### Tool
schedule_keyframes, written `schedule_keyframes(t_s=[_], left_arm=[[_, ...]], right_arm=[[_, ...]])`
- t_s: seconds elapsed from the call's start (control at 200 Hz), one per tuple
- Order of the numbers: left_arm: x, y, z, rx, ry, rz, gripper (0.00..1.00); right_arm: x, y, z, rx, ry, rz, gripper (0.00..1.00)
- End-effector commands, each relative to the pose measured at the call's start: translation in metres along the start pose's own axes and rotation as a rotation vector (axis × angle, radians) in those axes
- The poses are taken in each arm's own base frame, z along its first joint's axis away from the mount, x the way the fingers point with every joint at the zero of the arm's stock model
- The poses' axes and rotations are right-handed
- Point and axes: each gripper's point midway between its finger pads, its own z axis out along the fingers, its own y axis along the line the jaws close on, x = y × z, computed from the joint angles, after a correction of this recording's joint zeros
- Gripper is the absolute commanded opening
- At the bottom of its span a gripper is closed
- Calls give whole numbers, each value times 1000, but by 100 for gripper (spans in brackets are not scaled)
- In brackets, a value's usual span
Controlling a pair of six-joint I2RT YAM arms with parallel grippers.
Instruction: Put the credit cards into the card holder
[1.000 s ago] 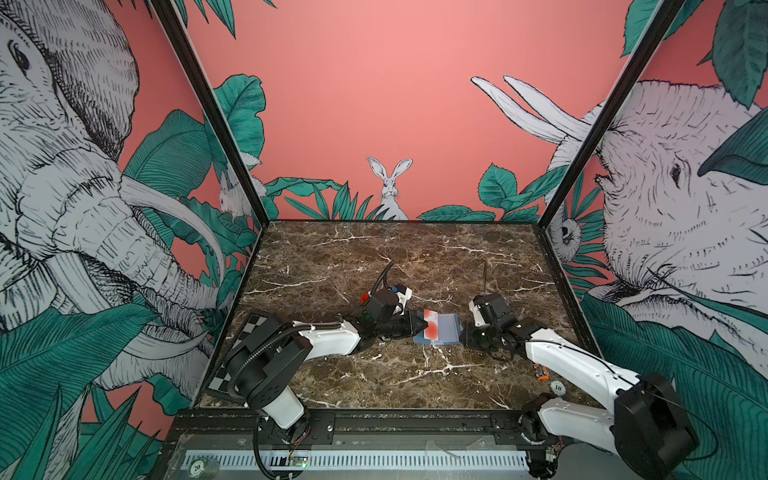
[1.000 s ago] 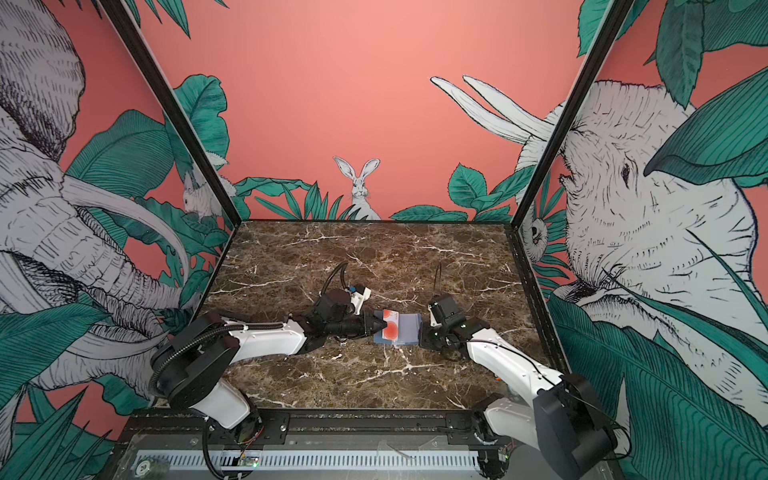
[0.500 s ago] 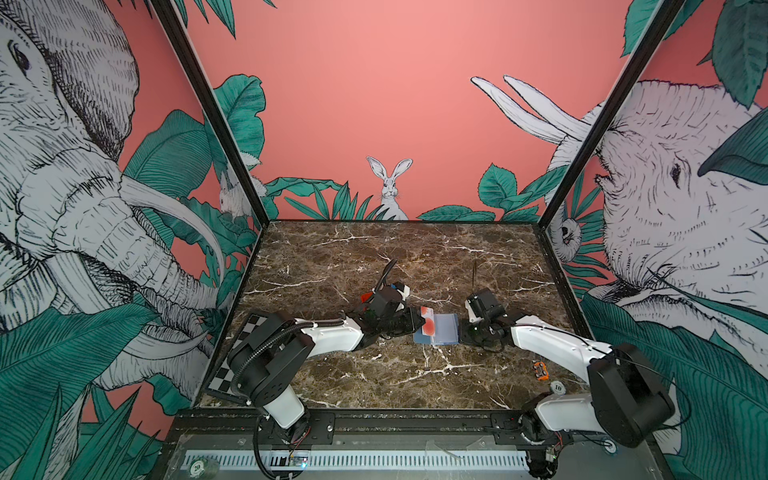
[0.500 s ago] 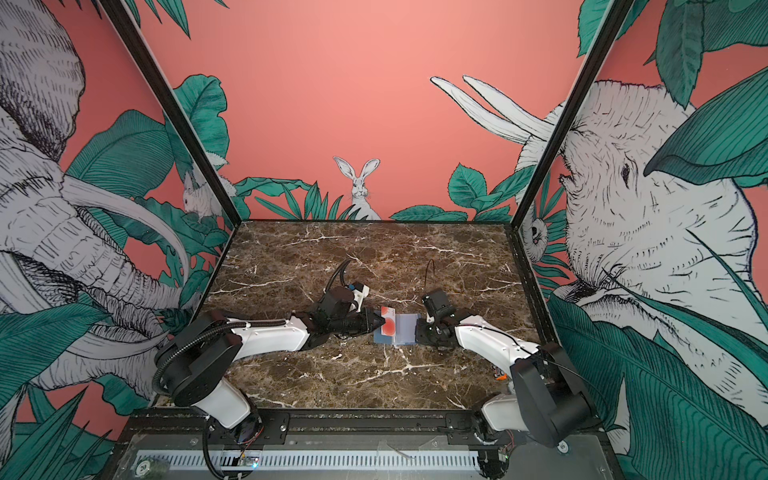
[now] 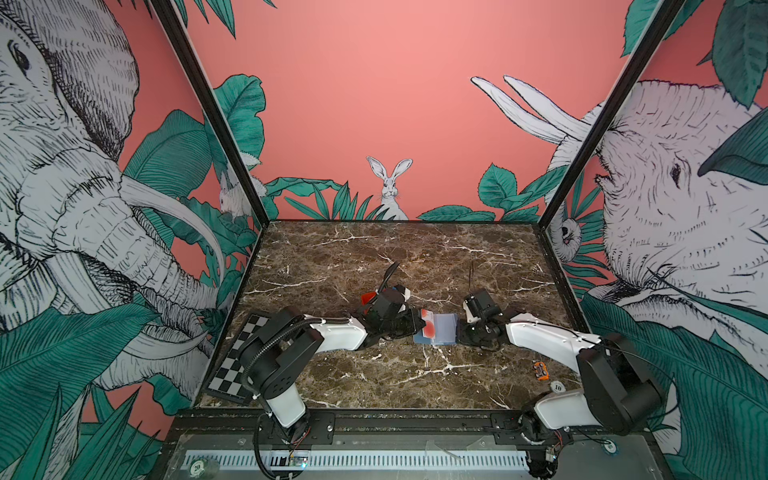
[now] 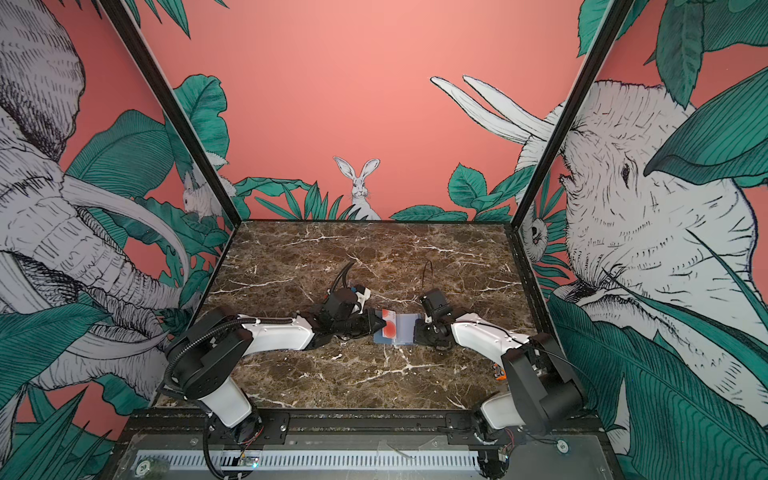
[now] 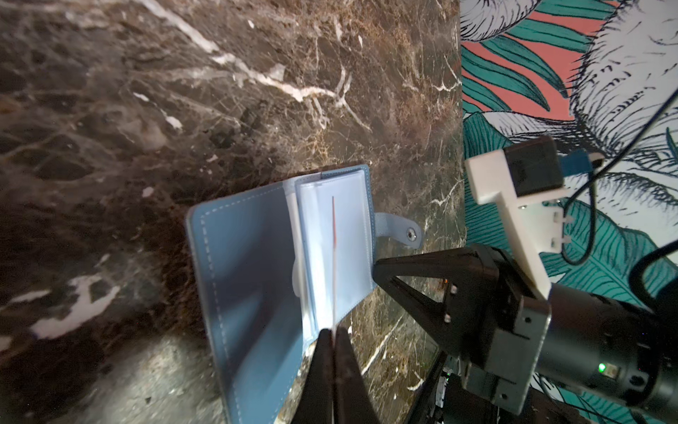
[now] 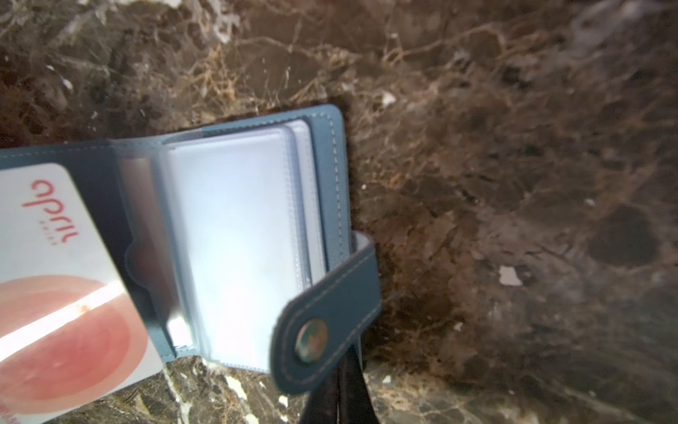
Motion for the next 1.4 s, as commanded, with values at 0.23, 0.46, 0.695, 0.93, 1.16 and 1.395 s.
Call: schedule_keyframes(t_s=[0.23, 0.46, 0.695, 0.93, 1.16, 1.395], left_arm=[[-4, -5, 11, 24, -4, -40, 0], [0, -1, 17, 32, 16, -69, 0], [3, 2, 21, 36, 28, -86, 0], [6, 2, 24, 47, 43, -104, 0], [9, 5, 26, 31, 66, -95, 0], [13, 10, 27, -1, 93, -74, 0]], right_arm=[[1, -2, 3, 10, -5, -12, 4], [1, -2, 4, 12, -5, -13, 2], [3, -4, 6, 18, 3, -14, 1], [4, -5, 7, 21, 11, -19, 1], [4, -6, 7, 28, 17, -24, 0], [4, -5, 5, 32, 18, -31, 0]])
